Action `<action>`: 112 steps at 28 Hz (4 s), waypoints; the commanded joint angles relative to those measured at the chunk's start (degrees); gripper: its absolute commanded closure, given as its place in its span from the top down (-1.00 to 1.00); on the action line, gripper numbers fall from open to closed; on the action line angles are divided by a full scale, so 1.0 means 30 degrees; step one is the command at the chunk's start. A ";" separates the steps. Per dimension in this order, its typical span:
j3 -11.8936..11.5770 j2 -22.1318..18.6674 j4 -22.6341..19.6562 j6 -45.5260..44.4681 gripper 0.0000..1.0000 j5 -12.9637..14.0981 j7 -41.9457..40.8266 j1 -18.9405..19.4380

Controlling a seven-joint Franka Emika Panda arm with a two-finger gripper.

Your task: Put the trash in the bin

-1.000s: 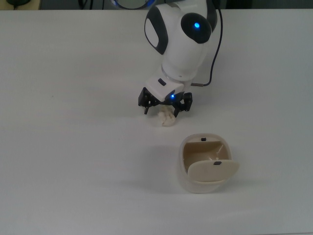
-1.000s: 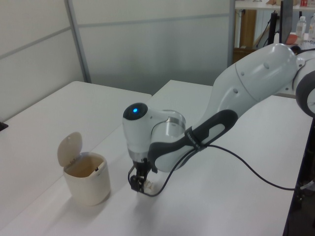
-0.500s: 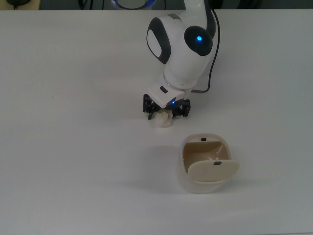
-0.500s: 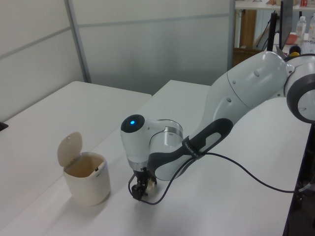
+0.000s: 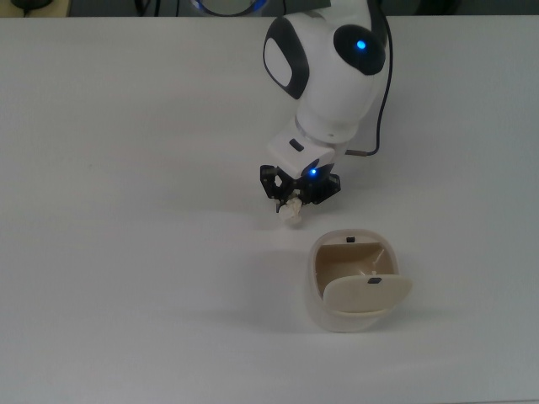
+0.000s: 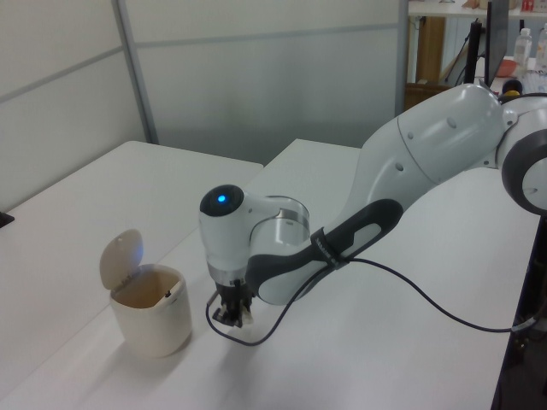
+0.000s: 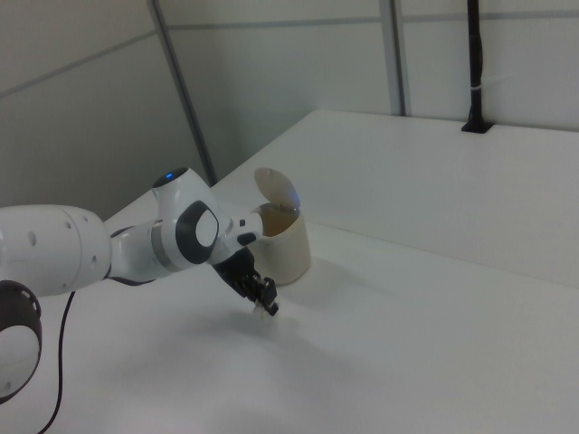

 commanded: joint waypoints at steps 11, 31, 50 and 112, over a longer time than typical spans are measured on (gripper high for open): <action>0.0252 -0.2022 0.2864 -0.0041 -1.00 0.1764 0.0464 0.0175; 0.0163 0.1876 0.6003 0.1981 1.00 -0.2336 0.7816 0.1054; 0.0077 -0.1490 0.4509 -0.2376 1.00 0.3279 0.0769 0.0439; -0.2268 -0.6268 0.4275 -1.3459 1.00 0.6394 -1.1958 -0.3282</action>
